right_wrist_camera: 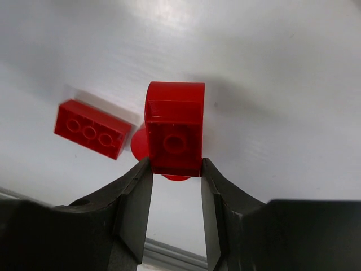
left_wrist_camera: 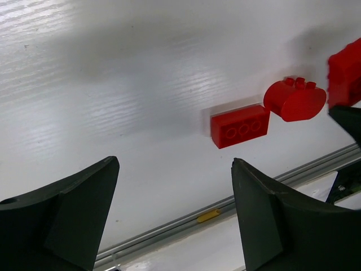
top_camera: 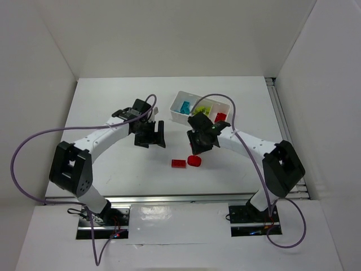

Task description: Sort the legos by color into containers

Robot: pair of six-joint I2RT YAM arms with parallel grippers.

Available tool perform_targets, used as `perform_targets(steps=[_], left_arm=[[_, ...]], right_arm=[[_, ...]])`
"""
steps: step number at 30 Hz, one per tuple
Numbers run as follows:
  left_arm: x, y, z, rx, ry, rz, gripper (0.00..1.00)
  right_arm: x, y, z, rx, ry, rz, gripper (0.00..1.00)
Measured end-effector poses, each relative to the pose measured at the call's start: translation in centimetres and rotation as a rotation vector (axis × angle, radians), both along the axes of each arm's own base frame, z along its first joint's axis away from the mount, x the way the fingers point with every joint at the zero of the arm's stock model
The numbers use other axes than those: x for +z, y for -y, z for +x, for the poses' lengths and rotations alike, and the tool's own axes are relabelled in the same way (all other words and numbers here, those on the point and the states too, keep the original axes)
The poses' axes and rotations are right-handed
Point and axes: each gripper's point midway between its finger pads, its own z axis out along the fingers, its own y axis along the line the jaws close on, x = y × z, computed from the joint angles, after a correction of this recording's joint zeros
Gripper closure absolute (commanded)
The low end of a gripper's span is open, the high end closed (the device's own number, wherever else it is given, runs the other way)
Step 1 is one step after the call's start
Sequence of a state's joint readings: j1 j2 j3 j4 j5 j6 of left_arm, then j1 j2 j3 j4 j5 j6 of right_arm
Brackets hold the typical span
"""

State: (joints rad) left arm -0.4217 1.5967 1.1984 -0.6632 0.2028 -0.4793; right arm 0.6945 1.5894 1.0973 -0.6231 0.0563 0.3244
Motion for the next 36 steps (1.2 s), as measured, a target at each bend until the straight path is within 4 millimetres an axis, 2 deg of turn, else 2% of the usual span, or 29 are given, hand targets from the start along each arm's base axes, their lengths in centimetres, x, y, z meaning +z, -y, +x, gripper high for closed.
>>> perform_targets(steps=[4, 6, 9, 11, 15, 18, 21, 24, 26, 30, 33, 36], left_arm=[[-0.7, 1.0, -0.5, -0.013, -0.032, 0.011, 0.08], [-1.0, 1.6, -1.0, -0.029, -0.047, 0.019, 0.08], [-1.2, 2.7, -1.9, -0.058, -0.066, 0.027, 0.08], [-1.2, 3.3, -2.1, -0.065, -0.072, 0.032, 0.08], [-1.1, 4.2, -2.3, -0.088, -0.071, 0.037, 0.08], [-1.0, 4.2, -2.3, -0.087, -0.067, 0.044, 0.08], [-0.9, 4.0, -2.2, -0.082, -0.065, 0.057, 0.08], [-0.7, 4.0, -2.0, -0.080, -0.057, 0.059, 0.08], [-0.6, 4.0, -2.0, -0.080, -0.057, 0.061, 0.08], [-0.5, 3.9, -1.8, -0.074, -0.049, 0.071, 0.08], [-0.4, 3.4, -1.4, -0.059, -0.041, 0.093, 0.08], [-0.3, 2.7, -0.9, -0.034, -0.034, 0.106, 0.08]], right_arm=[[3.6, 0.5, 2.6, -0.060, 0.124, 0.010, 0.72], [6.0, 1.3, 4.4, -0.128, 0.195, 0.023, 0.72], [9.0, 3.8, 7.7, -0.271, 0.287, 0.035, 0.72], [10.3, 6.2, 9.7, -0.379, 0.329, 0.038, 0.72], [10.1, 10.2, 12.9, -0.535, 0.349, 0.003, 0.72], [8.6, 11.3, 15.1, -0.585, 0.340, -0.019, 0.72], [6.5, 11.8, 17.6, -0.615, 0.324, -0.030, 0.40], [5.6, 11.8, 18.6, -0.621, 0.314, -0.034, 0.19], [5.9, 11.8, 19.0, -0.623, 0.324, -0.029, 0.19], [7.7, 11.7, 18.9, -0.617, 0.362, 0.005, 0.33], [9.3, 11.2, 16.4, -0.572, 0.383, 0.048, 0.33], [10.2, 8.5, 12.3, -0.446, 0.379, 0.094, 0.22]])
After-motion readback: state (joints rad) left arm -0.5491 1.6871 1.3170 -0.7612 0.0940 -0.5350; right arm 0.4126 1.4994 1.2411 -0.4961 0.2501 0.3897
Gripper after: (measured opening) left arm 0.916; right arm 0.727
